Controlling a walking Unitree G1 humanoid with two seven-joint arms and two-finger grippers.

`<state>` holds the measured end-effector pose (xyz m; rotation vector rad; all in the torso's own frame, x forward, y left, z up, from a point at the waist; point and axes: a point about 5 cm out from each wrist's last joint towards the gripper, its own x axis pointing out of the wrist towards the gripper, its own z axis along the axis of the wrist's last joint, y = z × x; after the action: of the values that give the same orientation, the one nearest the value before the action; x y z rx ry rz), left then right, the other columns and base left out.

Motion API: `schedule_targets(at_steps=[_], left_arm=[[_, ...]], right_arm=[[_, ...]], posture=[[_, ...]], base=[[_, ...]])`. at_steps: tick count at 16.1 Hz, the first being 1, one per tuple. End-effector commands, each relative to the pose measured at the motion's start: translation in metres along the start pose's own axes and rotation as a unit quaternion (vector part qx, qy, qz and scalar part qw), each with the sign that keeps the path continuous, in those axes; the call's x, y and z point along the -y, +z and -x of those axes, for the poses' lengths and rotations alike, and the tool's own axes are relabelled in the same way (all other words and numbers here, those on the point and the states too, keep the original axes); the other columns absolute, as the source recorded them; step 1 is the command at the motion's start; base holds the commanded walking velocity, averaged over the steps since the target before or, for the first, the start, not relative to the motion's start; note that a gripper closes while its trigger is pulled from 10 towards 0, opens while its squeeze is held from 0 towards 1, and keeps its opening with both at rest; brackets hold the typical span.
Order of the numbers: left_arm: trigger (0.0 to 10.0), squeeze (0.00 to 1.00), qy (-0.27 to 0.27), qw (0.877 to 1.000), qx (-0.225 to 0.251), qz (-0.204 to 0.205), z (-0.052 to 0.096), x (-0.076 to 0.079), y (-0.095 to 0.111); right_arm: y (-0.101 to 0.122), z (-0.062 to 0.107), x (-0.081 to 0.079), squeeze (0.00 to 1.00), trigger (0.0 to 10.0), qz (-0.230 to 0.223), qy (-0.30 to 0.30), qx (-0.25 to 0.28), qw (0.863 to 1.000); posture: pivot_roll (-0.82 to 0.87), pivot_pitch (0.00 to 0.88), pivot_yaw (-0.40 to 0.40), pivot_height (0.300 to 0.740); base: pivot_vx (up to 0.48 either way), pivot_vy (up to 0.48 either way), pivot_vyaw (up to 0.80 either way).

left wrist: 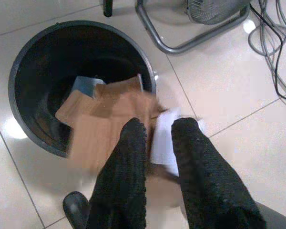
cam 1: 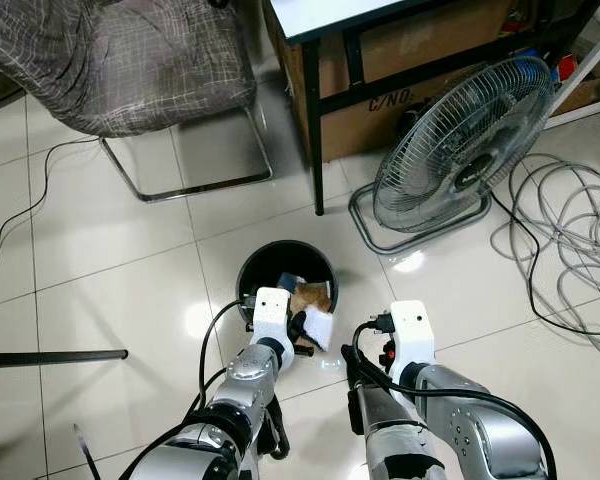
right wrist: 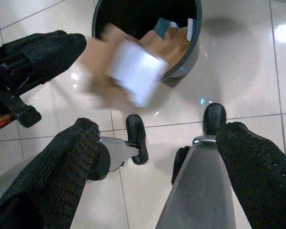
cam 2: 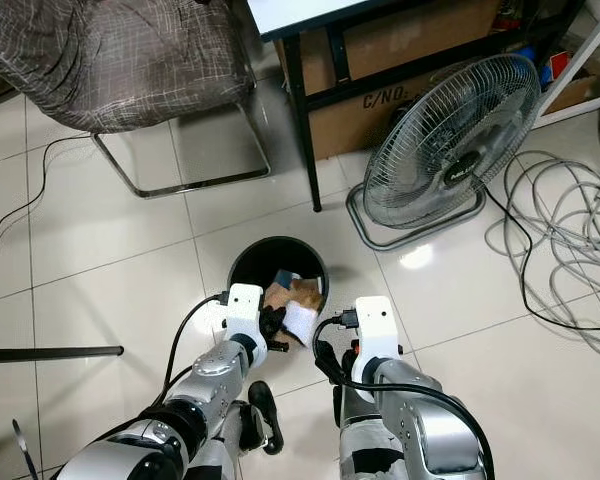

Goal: Picking trash to rubbish bin

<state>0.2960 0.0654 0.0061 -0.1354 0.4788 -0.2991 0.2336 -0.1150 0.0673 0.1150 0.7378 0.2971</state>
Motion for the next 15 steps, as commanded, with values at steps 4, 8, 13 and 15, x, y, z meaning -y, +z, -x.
schedule_targets(at_steps=[4, 8, 13, 15], left_arm=[[10.0, 1.00, 0.015, 1.000, -0.024, 0.006, 0.0047, -0.0023, -0.0159], [10.0, 1.00, 0.022, 0.999, -0.025, 0.005, 0.0051, -0.0044, -0.0163], [10.0, 1.00, 0.018, 1.000, -0.015, 0.013, 0.0044, -0.0054, -0.0127], [10.0, 1.00, 0.022, 1.000, -0.011, 0.008, 0.0047, -0.0079, -0.0114]], right_arm=[[-0.0106, 0.0018, -0.0039, 0.00, 10.0, -0.006, 0.006, -0.021, 1.000], [-0.0101, 0.0009, -0.0046, 0.00, 10.0, -0.005, 0.007, -0.020, 1.000], [-0.0081, -0.0018, -0.0034, 0.00, 10.0, -0.002, 0.007, -0.019, 1.000], [-0.0066, -0.0041, -0.0031, 0.00, 10.0, 0.000, 0.007, -0.018, 1.000]], posture=[[-0.33, 0.423, 0.124, 0.740], [-0.32, 0.424, 0.123, 0.740], [-0.32, 0.409, 0.121, 0.740], [-0.31, 0.398, 0.120, 0.740]], base=[[0.000, 0.000, 0.00], [0.000, 0.000, 0.00], [0.000, 0.000, 0.00], [0.000, 0.000, 0.00]])
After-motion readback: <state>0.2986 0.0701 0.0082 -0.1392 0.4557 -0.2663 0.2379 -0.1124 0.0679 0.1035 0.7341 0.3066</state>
